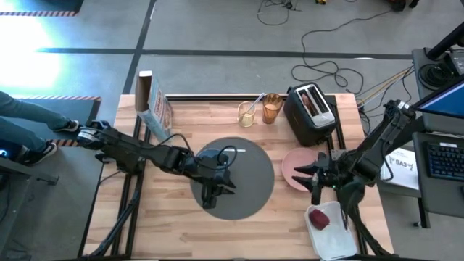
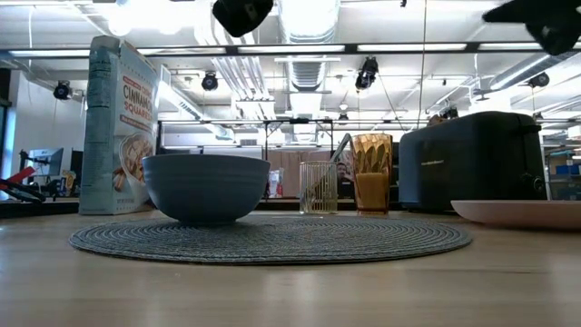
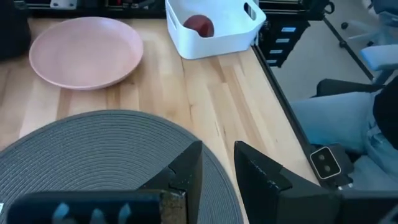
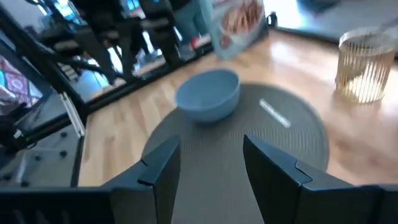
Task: Arrange a breakfast setting
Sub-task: Put the pink plate right side of the blue bowl on the gray table placemat
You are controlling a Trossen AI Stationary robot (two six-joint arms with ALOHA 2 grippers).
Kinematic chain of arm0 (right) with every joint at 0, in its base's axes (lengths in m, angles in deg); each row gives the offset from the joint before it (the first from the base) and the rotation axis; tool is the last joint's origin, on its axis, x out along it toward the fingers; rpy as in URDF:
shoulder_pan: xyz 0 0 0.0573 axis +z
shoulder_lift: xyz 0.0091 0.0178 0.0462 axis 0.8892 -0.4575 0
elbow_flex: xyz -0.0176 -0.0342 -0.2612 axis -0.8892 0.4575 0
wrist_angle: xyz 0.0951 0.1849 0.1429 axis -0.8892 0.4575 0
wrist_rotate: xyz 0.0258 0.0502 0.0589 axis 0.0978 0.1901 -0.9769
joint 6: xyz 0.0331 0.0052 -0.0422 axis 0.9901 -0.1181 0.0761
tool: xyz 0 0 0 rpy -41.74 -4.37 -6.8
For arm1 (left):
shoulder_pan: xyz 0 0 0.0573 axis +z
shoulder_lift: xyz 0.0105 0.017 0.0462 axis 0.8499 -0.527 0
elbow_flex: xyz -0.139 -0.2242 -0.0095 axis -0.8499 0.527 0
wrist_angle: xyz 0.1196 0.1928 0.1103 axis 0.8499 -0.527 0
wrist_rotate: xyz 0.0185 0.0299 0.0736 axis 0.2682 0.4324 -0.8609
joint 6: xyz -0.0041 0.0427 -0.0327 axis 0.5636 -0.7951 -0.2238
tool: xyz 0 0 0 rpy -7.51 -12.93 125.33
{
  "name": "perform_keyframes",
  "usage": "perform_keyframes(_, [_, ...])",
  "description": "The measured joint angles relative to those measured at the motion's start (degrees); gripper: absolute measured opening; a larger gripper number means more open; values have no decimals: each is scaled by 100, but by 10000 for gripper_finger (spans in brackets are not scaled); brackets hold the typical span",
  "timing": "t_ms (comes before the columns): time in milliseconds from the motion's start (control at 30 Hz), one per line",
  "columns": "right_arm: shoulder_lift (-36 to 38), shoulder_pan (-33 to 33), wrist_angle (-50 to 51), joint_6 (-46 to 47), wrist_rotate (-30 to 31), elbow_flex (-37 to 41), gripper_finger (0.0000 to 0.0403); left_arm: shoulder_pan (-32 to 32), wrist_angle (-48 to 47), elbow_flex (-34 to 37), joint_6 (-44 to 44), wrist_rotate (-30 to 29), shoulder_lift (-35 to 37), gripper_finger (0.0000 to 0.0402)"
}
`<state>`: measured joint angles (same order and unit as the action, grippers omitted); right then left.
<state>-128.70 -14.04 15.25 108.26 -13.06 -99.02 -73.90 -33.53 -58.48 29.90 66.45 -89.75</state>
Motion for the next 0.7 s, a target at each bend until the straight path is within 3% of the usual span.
perform_keyframes(267, [0,-1063,2326,2130,-1473,-291,203,14,-40,112,27,403,37,76])
perform_keyframes(433, [-87,-1562,2537,2790,-2668,-288,193,89,-85,176,4,585,78,76])
perform_keyframes(700, [-1117,-1997,2539,2639,-4169,-283,174,136,-147,199,4,748,96,76])
